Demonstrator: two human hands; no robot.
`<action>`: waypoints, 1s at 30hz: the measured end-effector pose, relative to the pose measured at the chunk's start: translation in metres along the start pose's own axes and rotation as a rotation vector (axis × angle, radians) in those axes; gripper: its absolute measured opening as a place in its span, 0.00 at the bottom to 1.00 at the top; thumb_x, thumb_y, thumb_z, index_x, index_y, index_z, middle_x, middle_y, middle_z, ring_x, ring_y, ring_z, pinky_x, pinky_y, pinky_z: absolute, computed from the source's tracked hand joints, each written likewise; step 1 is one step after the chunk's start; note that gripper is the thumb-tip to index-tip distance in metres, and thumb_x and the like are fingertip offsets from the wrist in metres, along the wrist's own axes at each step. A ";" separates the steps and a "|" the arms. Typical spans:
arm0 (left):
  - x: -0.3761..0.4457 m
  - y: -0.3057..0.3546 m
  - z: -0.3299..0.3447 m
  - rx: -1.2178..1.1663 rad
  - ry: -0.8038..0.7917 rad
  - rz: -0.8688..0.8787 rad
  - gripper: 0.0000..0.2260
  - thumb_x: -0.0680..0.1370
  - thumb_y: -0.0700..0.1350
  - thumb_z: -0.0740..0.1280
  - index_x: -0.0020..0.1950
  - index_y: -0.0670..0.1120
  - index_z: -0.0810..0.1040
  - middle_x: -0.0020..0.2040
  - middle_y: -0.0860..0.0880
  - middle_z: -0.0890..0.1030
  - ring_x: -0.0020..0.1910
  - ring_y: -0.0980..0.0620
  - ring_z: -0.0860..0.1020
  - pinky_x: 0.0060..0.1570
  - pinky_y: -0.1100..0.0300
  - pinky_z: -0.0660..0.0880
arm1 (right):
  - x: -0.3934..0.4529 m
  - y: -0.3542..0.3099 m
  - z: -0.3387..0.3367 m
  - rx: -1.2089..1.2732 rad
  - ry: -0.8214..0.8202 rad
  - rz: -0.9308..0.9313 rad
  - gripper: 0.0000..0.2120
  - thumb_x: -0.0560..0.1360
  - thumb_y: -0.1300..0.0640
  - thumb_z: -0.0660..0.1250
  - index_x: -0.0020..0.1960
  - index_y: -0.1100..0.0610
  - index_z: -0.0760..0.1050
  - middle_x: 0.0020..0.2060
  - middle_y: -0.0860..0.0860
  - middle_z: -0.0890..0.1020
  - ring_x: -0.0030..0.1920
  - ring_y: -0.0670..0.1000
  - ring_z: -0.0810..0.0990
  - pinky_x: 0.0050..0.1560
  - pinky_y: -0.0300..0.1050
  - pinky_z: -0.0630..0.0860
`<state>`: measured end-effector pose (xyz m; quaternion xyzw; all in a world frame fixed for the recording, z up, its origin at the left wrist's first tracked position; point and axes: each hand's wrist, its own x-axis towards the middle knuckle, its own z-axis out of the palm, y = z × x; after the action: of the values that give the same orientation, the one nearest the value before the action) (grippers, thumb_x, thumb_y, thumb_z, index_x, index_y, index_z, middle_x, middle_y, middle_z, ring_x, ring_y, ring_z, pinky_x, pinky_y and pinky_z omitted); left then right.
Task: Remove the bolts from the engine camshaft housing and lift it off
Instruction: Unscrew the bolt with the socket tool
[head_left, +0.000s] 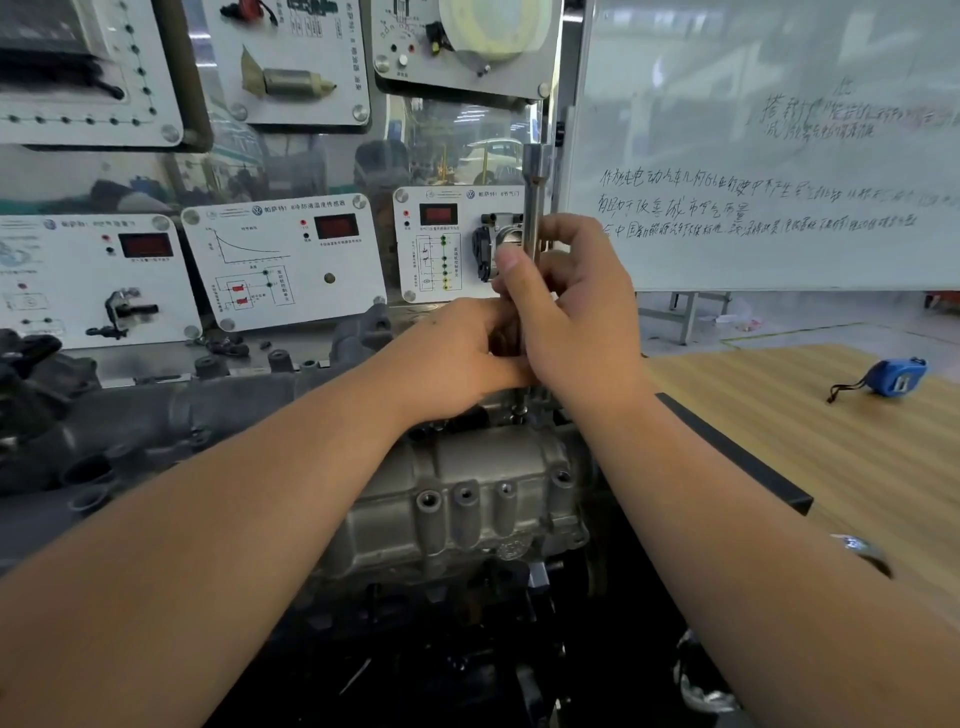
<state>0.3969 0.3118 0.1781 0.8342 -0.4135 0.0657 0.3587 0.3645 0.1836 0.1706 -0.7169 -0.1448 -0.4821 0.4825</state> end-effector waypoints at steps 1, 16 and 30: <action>0.000 0.000 0.000 -0.004 0.001 -0.003 0.07 0.76 0.46 0.73 0.52 0.47 0.81 0.40 0.50 0.84 0.39 0.51 0.81 0.43 0.54 0.78 | 0.000 0.001 -0.001 0.010 0.011 -0.005 0.05 0.80 0.48 0.66 0.50 0.40 0.70 0.39 0.47 0.85 0.44 0.44 0.84 0.46 0.45 0.80; -0.001 0.000 0.001 -0.009 -0.018 -0.004 0.06 0.77 0.45 0.71 0.51 0.44 0.81 0.34 0.51 0.82 0.30 0.55 0.78 0.33 0.60 0.74 | -0.001 -0.002 -0.001 -0.003 0.034 -0.007 0.05 0.81 0.50 0.63 0.46 0.46 0.73 0.39 0.45 0.84 0.41 0.41 0.83 0.42 0.34 0.76; -0.001 0.000 0.001 -0.012 -0.034 -0.003 0.02 0.77 0.44 0.71 0.48 0.46 0.81 0.33 0.53 0.82 0.30 0.58 0.78 0.34 0.64 0.74 | -0.001 -0.002 0.000 -0.003 -0.007 0.008 0.09 0.82 0.50 0.60 0.49 0.51 0.76 0.41 0.45 0.85 0.40 0.45 0.82 0.41 0.41 0.78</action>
<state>0.3963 0.3119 0.1775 0.8337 -0.4186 0.0481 0.3569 0.3629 0.1845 0.1706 -0.7198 -0.1428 -0.4781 0.4826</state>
